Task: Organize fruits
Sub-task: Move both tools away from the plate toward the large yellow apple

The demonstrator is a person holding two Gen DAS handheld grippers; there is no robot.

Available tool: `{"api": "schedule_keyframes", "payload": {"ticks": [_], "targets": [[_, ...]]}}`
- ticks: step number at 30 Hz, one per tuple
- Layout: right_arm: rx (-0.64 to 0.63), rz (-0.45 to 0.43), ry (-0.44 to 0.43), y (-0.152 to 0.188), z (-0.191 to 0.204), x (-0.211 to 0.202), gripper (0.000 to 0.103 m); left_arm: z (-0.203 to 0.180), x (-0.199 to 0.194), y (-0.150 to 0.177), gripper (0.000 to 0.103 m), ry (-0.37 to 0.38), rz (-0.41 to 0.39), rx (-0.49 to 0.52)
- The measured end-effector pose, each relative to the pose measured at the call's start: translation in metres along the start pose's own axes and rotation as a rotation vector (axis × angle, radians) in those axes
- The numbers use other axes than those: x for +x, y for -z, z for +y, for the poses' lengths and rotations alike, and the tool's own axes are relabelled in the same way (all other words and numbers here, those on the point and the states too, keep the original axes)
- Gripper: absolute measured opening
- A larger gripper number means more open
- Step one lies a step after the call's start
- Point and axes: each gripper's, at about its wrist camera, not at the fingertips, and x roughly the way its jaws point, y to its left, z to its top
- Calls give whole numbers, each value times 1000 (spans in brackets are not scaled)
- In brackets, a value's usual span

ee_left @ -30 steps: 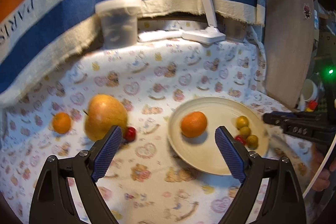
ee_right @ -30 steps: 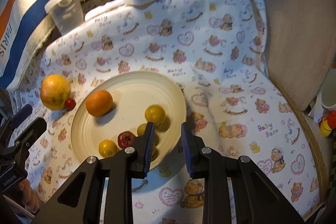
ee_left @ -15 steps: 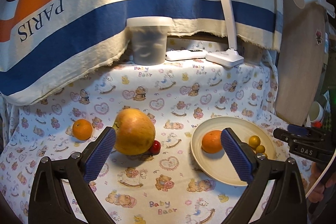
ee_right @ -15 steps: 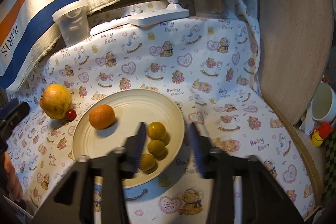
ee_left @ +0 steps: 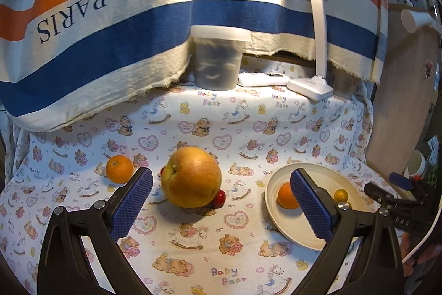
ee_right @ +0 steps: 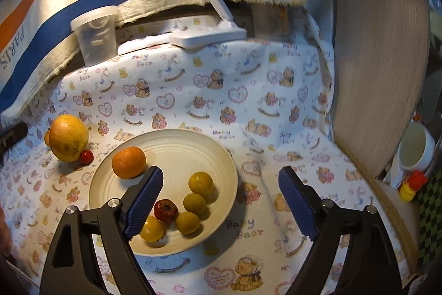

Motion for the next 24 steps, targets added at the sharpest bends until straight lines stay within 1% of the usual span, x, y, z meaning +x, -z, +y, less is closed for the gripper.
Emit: {"api": "schedule_keyframes", "payload": {"ticks": [6, 10, 13, 16, 19, 20, 21, 23, 24], "targets": [[-23, -31, -17, 0, 7, -2, 88, 12, -1, -5, 99, -51, -14, 14], [-1, -76, 30, -1, 6, -6, 88, 24, 3, -5, 99, -84, -12, -1], [-7, -66, 54, -8, 11, -8, 89, 37, 9, -4, 99, -96, 5, -45], [-9, -75, 30, -17, 20, -17, 89, 47, 13, -3, 99, -86, 26, -88], [-16, -83, 7, -32, 35, -29, 91, 51, 11, -4, 99, -119, 4, -83], [-13, -81, -6, -38, 40, -32, 95, 51, 9, -4, 99, -131, -5, -77], [-5, -82, -23, -44, 44, -35, 102, 52, 9, -4, 99, -136, -9, -78], [23, -100, -58, -59, 55, -46, 103, 56, 9, -5, 99, -135, -8, -90], [26, -107, -62, -63, 59, -49, 103, 58, 9, -5, 99, -131, -8, -98]]}}
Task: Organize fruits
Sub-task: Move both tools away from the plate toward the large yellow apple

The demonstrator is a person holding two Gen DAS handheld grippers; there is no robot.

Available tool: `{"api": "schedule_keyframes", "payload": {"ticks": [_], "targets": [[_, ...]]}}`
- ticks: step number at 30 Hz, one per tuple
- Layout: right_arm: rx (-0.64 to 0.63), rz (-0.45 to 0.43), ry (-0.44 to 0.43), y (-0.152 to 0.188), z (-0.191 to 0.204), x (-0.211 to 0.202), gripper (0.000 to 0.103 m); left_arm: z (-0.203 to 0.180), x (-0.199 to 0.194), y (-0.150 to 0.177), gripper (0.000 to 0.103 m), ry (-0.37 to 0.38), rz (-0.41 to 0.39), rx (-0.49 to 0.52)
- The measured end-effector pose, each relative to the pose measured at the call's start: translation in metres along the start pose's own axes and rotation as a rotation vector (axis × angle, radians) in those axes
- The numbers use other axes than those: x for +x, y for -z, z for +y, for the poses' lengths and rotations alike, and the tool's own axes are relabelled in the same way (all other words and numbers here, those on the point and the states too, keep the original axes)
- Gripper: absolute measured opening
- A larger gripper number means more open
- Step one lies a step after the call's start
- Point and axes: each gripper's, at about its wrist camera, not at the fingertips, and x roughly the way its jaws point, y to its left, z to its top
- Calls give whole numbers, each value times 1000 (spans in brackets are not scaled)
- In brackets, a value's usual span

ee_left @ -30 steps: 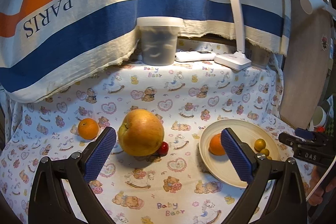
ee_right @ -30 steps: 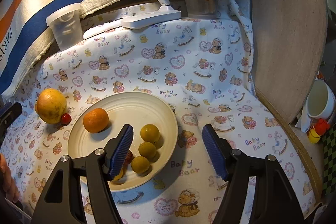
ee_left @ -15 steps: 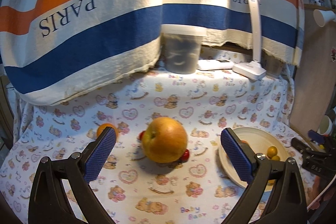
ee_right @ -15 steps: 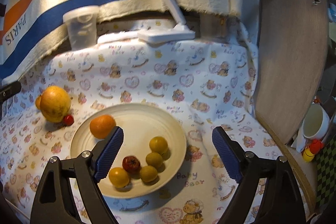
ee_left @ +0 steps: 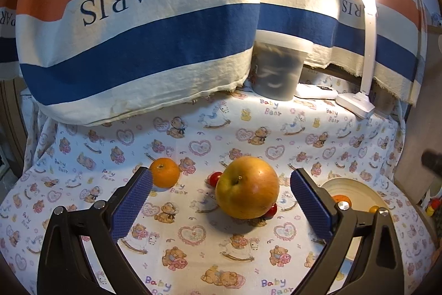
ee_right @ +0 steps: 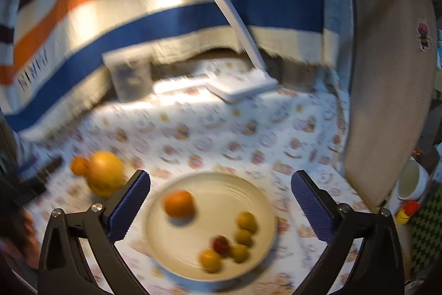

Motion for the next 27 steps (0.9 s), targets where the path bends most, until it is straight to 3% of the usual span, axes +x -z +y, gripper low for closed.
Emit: {"api": "schedule_keyframes", "payload": {"ticks": [7, 14, 17, 21, 24, 27], "targets": [[-114, -64, 14, -31, 65, -4, 103, 24, 0, -4, 99, -12, -18, -81], [-295, -6, 16, -22, 131, 21, 103, 49, 19, -2, 99, -55, 24, -98], [-255, 59, -40, -19, 142, 36, 103, 71, 21, -3, 99, -60, 36, -167], [-263, 120, -71, -15, 159, 58, 103, 79, 21, -3, 99, -134, 18, -71], [-324, 115, -50, -10, 177, 72, 103, 87, 26, 0, 99, -127, 30, -87], [-273, 181, -76, -7, 186, 92, 103, 95, 36, 5, 99, -139, 59, -116]]}}
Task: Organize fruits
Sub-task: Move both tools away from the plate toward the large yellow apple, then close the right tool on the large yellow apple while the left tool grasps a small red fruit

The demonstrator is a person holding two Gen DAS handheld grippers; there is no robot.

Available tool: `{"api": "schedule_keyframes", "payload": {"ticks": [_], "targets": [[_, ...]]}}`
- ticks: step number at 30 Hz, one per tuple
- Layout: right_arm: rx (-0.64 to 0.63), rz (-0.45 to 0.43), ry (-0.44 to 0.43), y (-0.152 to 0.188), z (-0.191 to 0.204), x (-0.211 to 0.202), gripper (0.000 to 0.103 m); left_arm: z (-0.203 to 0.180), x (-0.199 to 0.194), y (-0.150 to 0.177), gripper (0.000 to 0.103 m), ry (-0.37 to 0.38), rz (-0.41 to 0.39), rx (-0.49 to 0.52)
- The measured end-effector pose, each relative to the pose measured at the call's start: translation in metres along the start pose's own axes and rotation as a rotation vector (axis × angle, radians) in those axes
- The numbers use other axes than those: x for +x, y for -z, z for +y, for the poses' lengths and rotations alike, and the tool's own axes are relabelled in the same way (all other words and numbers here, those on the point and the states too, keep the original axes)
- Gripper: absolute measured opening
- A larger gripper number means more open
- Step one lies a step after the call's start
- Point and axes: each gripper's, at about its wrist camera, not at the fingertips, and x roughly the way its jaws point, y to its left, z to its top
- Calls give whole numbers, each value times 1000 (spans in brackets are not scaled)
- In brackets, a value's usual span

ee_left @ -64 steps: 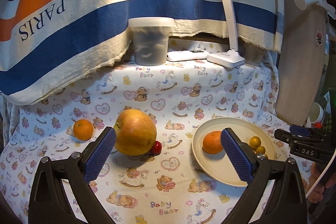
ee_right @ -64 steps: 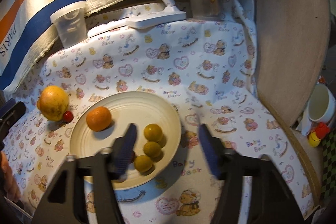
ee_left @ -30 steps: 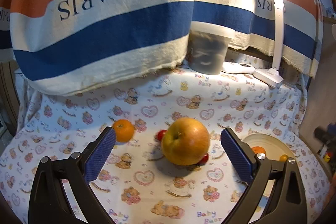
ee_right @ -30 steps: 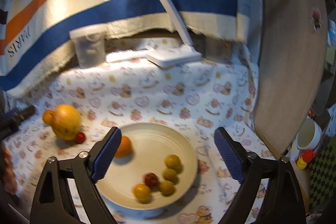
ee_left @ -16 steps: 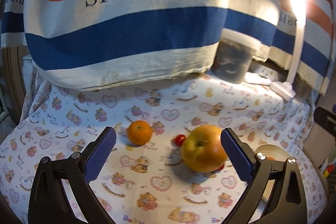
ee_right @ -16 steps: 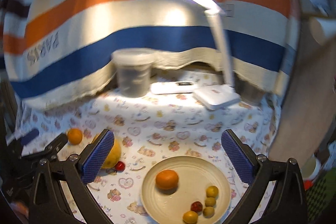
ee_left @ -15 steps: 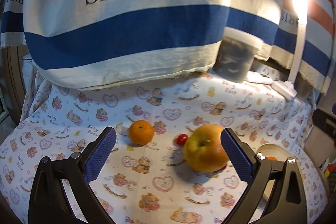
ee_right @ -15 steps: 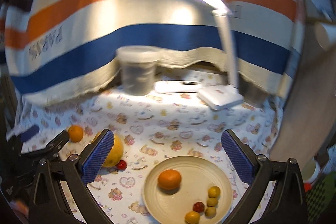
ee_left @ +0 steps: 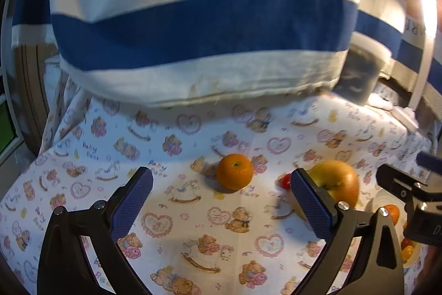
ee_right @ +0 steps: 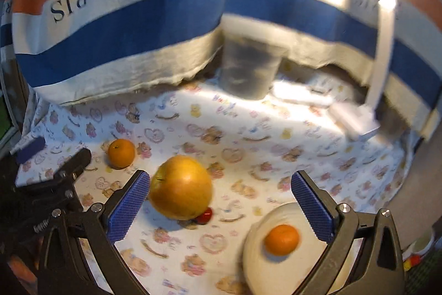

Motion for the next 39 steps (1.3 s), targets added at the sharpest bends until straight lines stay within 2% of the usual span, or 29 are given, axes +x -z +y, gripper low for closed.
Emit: {"api": "schedule_keyframes", "payload": {"ticks": [2, 3, 5, 9, 12, 13, 16, 25, 26, 27, 28, 32, 34, 37, 39], "targets": [[35, 37, -33, 0, 3, 15, 103, 3, 5, 2, 99, -35, 5, -5], [34, 46, -23, 1, 5, 21, 103, 6, 7, 3, 99, -41, 11, -13], [36, 55, -3, 3, 9, 31, 103, 11, 11, 5, 99, -30, 26, -39], [122, 95, -57, 10, 3, 49, 103, 19, 16, 6, 99, -17, 47, -78], [178, 86, -73, 15, -3, 60, 103, 23, 15, 6, 99, -22, 43, -105], [194, 78, -102, 16, -4, 64, 103, 25, 15, 6, 99, -26, 47, -118], [199, 97, -168, 18, -3, 76, 103, 30, 22, 9, 99, -33, 76, -149], [162, 133, -151, 27, 11, 102, 103, 36, 30, 12, 99, -4, 121, -196], [165, 142, -159, 29, 11, 105, 98, 37, 31, 12, 99, -4, 125, -200], [173, 152, -192, 31, 11, 107, 88, 37, 32, 12, 99, -7, 125, -201], [191, 159, -221, 32, 10, 108, 88, 37, 31, 12, 99, -10, 122, -199], [195, 183, -228, 34, 7, 104, 87, 33, 28, 11, 99, -18, 107, -183], [221, 196, -235, 38, 3, 99, 86, 30, 27, 9, 99, 0, 114, -181], [207, 181, -278, 45, -5, 90, 86, 20, 21, 9, 99, 70, 113, -198], [172, 146, -298, 49, -7, 78, 86, 5, 15, 7, 99, 69, 99, -145]]}}
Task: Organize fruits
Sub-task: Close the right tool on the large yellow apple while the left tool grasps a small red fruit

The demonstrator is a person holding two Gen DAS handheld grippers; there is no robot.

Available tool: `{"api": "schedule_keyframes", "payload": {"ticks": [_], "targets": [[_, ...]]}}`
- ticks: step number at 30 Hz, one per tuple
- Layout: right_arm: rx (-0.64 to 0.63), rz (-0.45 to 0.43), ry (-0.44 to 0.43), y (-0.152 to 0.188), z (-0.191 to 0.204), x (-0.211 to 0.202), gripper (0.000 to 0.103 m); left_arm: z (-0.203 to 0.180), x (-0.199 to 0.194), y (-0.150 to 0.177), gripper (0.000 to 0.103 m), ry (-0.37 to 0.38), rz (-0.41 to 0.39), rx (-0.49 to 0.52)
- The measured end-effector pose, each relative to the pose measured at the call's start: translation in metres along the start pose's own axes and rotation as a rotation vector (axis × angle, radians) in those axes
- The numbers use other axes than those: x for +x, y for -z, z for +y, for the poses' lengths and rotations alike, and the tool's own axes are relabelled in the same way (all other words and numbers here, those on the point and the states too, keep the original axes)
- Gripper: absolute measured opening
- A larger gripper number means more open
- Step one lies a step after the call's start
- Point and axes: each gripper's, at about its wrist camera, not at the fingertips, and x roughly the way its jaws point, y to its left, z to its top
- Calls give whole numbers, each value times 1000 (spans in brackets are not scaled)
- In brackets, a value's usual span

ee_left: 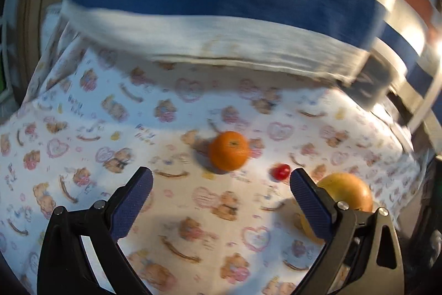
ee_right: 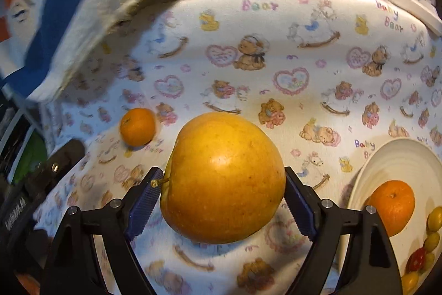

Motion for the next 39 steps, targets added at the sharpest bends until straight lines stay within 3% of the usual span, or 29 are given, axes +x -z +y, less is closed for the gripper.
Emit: {"api": "schedule_keyframes", "payload": {"ticks": [3, 7, 9, 11, 12, 15, 18, 21, 25, 28, 39], "targets": [[-23, -39, -12, 5, -3, -22, 86, -20, -9, 1, 99, -21, -32, 67], [-19, -75, -38, 9, -17, -57, 86, -31, -12, 4, 96, 55, -6, 42], [-49, -112, -15, 10, -26, -80, 86, -43, -13, 8, 96, 22, -38, 145], [-57, -147, 0, 14, -37, -104, 86, -51, -8, 15, 95, -75, -67, 239], [-57, -163, 7, 18, -43, -114, 86, -53, -2, 17, 86, -90, -43, 257], [-62, -211, 23, 31, -68, -145, 86, -65, 10, 24, 63, -18, 49, 285], [-52, -239, 58, 38, -97, -167, 86, -88, 10, 36, 62, 15, 62, 370], [-10, -259, 71, 42, -119, -173, 86, -105, 18, 44, 58, 36, 92, 421], [16, -300, 107, 45, -147, -177, 86, -113, 39, 49, 55, 40, 182, 373], [34, -293, 121, 43, -164, -172, 86, -123, 46, 52, 55, 6, 180, 395], [98, -266, 146, 48, -190, -161, 86, -151, 70, 74, 52, 70, 265, 376]]}}
